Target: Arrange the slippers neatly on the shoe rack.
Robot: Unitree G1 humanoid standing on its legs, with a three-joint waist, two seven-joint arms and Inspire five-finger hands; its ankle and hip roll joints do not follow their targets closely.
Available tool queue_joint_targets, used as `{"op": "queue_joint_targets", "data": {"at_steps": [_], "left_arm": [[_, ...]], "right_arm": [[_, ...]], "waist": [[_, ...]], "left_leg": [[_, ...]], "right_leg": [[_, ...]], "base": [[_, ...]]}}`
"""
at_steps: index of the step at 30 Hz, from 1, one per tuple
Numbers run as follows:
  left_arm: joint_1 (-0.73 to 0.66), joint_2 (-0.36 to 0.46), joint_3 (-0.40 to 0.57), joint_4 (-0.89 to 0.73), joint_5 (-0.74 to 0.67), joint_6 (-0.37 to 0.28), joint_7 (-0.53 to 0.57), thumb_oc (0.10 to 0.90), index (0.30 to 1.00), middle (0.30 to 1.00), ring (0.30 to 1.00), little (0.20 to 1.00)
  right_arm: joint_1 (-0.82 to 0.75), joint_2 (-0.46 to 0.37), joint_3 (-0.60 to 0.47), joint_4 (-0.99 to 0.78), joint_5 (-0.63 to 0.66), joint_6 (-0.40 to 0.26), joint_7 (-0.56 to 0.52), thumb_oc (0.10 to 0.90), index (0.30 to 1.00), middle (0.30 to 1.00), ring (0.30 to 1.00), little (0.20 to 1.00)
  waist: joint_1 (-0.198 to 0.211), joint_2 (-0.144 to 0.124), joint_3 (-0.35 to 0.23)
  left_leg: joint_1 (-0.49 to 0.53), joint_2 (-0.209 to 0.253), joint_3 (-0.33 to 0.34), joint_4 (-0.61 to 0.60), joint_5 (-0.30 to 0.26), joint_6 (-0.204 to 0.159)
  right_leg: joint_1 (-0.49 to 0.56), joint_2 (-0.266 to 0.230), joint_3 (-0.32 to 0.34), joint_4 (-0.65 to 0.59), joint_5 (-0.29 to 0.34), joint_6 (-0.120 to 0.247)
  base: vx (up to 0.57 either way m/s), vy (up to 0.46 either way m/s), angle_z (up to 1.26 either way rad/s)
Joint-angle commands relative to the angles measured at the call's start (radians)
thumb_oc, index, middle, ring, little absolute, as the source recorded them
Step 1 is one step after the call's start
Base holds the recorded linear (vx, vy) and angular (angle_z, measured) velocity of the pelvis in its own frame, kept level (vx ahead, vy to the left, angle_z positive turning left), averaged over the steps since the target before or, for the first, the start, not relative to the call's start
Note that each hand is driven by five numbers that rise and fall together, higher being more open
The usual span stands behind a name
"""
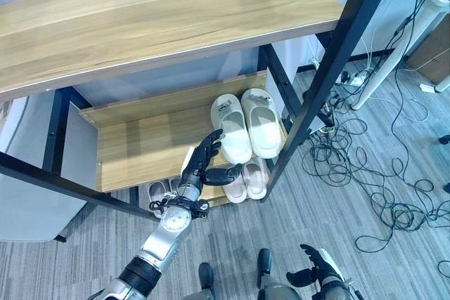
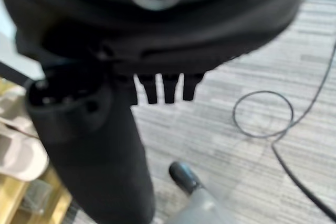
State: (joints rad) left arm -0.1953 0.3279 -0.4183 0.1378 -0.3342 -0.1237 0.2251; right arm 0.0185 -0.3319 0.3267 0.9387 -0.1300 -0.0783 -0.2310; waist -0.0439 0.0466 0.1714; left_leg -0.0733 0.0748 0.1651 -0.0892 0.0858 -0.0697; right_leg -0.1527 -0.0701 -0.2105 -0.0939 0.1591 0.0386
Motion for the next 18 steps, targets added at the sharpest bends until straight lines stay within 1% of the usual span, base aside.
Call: {"op": "queue_joint_targets", "data": {"at_steps": [1, 4, 5, 6, 8, 10, 15, 18], "left_arm": [[0.005, 0.027, 0.073, -0.153, 0.015, -0.092, -0.041, 0.800, 0.900, 0.900, 0.900, 0.900], [0.079, 0.048, 0.106, -0.192, 0.015, -0.092, -0.064, 0.800, 0.900, 0.900, 0.900, 0.900], [0.081, 0.049, 0.106, -0.194, 0.015, -0.091, -0.064, 0.800, 0.900, 0.900, 0.900, 0.900], [0.131, 0.059, 0.126, -0.211, 0.007, -0.088, -0.081, 0.800, 0.900, 0.900, 0.900, 0.900], [0.149, 0.067, 0.135, -0.216, 0.012, -0.087, -0.086, 0.800, 0.900, 0.900, 0.900, 0.900], [0.204, 0.084, 0.152, -0.221, 0.023, -0.086, -0.101, 0.800, 0.900, 0.900, 0.900, 0.900], [0.317, 0.100, 0.185, -0.184, 0.045, -0.077, -0.135, 0.800, 0.900, 0.900, 0.900, 0.900], [0.384, 0.096, 0.201, -0.120, 0.040, -0.070, -0.156, 0.800, 0.900, 0.900, 0.900, 0.900]], "right_arm": [[0.006, 0.015, -0.018, 0.019, 0.014, -0.029, -0.004, 0.800, 0.900, 0.900, 0.900, 0.900], [0.005, 0.022, -0.025, 0.033, 0.014, -0.028, 0.002, 0.800, 0.900, 0.900, 0.900, 0.900], [0.006, 0.023, -0.024, 0.033, 0.014, -0.028, 0.002, 0.800, 0.900, 0.900, 0.900, 0.900], [0.004, 0.026, -0.029, 0.038, 0.014, -0.025, 0.006, 0.800, 0.900, 0.900, 0.900, 0.900], [0.006, 0.028, -0.029, 0.042, 0.015, -0.026, 0.008, 0.800, 0.900, 0.900, 0.900, 0.900], [0.005, 0.030, -0.035, 0.047, 0.015, -0.025, 0.009, 0.800, 0.900, 0.900, 0.900, 0.900], [0.005, 0.034, -0.046, 0.066, 0.015, -0.023, 0.017, 0.800, 0.900, 0.900, 0.900, 0.900], [0.009, 0.037, -0.054, 0.077, 0.013, -0.020, 0.019, 0.800, 0.900, 0.900, 0.900, 0.900]], "waist": [[0.022, -0.018, -0.051], [0.040, -0.022, -0.058], [0.039, -0.023, -0.058], [0.052, -0.026, -0.061], [0.055, -0.028, -0.064], [0.068, -0.030, -0.069], [0.092, -0.037, -0.079], [0.108, -0.042, -0.085]], "left_leg": [[-0.066, 0.020, -0.069, 0.002, -0.022, -0.033], [-0.060, 0.020, -0.076, 0.002, -0.022, -0.034], [-0.059, 0.020, -0.077, 0.002, -0.022, -0.034], [-0.055, 0.019, -0.083, 0.002, -0.022, -0.035], [-0.053, 0.018, -0.085, 0.002, -0.022, -0.035], [-0.049, 0.015, -0.091, 0.002, -0.023, -0.035], [-0.036, 0.011, -0.101, 0.002, -0.026, -0.032], [-0.027, 0.008, -0.110, 0.002, -0.026, -0.029]], "right_leg": [[0.045, -0.036, -0.034, 0.007, -0.154, 0.078], [0.059, -0.038, -0.045, 0.007, -0.157, 0.078], [0.059, -0.038, -0.046, 0.007, -0.157, 0.078], [0.068, -0.039, -0.052, 0.007, -0.158, 0.078], [0.073, -0.040, -0.054, 0.007, -0.158, 0.078], [0.080, -0.040, -0.061, 0.007, -0.159, 0.078], [0.102, -0.043, -0.075, 0.007, -0.160, 0.078], [0.117, -0.045, -0.085, 0.007, -0.161, 0.078]], "base": [[0.00, -0.003, 0.11], [0.00, 0.002, 0.09], [0.00, 0.003, 0.10], [0.00, 0.000, 0.12], [0.00, 0.008, 0.12], [0.00, 0.015, 0.13], [0.00, 0.006, 0.05], [0.01, 0.019, 0.14]]}}
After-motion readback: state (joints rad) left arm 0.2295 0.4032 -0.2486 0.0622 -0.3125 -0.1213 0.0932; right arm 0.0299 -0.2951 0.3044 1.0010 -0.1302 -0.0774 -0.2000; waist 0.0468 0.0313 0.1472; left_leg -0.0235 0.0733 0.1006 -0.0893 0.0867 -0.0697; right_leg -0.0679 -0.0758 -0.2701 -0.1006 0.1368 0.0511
